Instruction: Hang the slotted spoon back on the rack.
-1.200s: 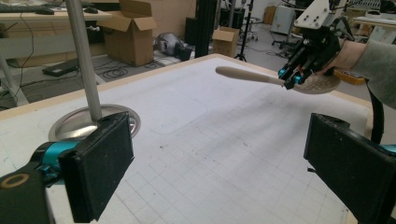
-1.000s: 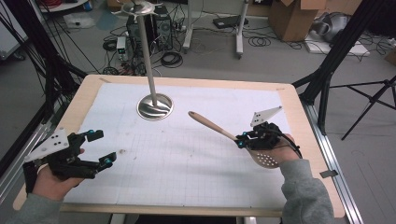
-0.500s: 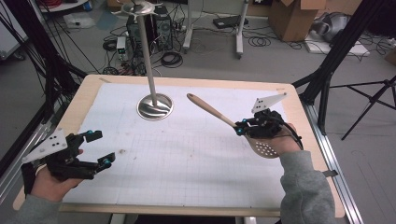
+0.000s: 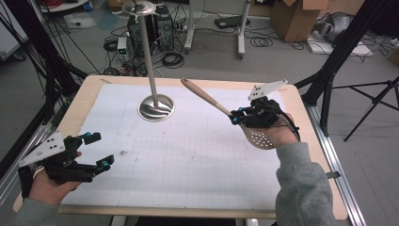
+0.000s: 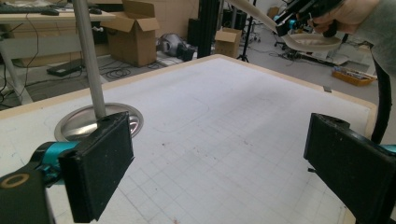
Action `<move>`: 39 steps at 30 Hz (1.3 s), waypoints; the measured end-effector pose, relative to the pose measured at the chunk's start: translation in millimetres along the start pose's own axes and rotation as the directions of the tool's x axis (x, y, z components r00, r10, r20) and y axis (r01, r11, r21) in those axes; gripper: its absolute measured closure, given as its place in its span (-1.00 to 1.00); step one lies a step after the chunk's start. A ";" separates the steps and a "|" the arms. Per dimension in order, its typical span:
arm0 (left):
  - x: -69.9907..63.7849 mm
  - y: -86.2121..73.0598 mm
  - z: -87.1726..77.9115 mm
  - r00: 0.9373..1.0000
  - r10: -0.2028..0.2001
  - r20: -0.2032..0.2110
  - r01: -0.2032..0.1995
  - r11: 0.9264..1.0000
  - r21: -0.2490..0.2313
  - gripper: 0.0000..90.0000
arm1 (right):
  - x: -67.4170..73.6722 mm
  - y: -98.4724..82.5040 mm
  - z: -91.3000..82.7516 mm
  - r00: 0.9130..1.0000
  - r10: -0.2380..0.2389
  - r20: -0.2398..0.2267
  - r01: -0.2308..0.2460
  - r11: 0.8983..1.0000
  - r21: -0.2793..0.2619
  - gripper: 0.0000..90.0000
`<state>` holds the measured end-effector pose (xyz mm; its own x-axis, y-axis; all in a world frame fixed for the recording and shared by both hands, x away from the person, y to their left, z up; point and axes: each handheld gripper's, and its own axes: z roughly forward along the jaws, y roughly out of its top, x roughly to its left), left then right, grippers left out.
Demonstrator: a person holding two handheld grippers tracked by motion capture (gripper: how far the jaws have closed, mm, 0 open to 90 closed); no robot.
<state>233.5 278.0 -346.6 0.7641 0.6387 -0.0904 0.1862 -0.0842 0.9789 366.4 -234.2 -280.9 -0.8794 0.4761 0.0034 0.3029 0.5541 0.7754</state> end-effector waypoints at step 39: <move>-0.5 -2.0 -15.7 1.000 -0.007 -0.025 0.007 1.000 -0.012 -0.81 | -1.1 59.0 2.8 0.996 0.020 0.085 -0.015 0.997 -0.070 0.73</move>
<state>223.0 289.9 -345.7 0.7474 0.6579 -0.0928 0.1839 -0.0706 0.9804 386.2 -200.1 -237.0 -0.8388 0.5433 -0.0343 0.2893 0.4982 0.8174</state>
